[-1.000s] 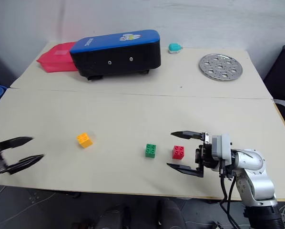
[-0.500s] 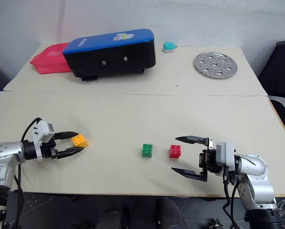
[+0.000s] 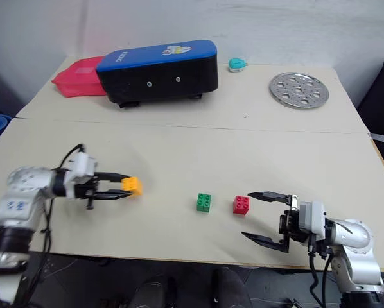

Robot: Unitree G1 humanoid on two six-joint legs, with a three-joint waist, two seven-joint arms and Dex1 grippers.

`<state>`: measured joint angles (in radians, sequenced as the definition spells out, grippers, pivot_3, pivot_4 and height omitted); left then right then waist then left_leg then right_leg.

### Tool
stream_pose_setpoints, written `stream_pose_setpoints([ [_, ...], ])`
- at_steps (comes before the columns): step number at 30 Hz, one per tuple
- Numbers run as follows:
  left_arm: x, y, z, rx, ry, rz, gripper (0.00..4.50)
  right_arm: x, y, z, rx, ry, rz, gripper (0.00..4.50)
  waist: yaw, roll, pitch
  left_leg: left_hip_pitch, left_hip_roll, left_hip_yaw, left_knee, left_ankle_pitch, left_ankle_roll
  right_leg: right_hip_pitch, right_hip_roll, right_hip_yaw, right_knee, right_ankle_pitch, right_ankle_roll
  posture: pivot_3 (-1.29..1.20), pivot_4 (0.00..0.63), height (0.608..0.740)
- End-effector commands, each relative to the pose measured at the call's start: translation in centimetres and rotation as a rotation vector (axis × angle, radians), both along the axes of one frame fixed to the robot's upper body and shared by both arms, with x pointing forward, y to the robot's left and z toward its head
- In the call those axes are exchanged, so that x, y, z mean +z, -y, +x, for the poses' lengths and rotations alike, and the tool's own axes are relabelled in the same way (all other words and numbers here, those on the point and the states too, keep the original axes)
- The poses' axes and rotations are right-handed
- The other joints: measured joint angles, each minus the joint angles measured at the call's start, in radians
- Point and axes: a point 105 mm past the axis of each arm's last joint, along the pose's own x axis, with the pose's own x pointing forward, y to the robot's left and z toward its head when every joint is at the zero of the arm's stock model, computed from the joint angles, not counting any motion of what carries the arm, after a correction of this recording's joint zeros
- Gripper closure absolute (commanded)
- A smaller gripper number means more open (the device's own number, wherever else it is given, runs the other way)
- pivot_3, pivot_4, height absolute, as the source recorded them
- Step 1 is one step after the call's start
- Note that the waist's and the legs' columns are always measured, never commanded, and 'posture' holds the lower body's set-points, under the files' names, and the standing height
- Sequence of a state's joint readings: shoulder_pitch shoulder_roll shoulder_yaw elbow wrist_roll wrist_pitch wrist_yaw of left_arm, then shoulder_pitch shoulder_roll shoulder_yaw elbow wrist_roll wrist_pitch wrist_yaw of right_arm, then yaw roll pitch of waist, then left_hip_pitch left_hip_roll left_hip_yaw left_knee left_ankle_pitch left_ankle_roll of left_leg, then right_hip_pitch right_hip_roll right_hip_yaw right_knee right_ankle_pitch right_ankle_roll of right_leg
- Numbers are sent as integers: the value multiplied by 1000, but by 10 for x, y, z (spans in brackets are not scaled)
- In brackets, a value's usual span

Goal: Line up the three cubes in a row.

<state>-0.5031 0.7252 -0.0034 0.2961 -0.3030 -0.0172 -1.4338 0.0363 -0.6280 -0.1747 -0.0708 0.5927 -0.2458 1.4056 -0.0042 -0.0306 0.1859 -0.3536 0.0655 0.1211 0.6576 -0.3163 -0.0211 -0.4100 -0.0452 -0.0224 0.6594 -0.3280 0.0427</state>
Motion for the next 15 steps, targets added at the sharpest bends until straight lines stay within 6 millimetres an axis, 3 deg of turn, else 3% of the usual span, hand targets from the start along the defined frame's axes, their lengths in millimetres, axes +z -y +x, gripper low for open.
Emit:
stream_pose_setpoints([
  [1,-10,19,0,-142,-7,93,3016,4,6,-3,-11,36,-12,0,0,0,0,0,0,1,1,0,0,0,1,1,0,0,0,0,150,740],
  [5,-16,43,3,-254,-20,125,3016,-2,7,-10,-11,30,-22,0,-7,0,0,0,1,2,1,1,-3,-1,4,3,0,0,0,0,150,740],
  [15,-29,53,12,-253,-17,159,3016,-8,12,-18,-43,27,-11,0,-22,0,0,0,2,1,2,1,-3,-1,3,3,1,0,0,0,150,740],
])
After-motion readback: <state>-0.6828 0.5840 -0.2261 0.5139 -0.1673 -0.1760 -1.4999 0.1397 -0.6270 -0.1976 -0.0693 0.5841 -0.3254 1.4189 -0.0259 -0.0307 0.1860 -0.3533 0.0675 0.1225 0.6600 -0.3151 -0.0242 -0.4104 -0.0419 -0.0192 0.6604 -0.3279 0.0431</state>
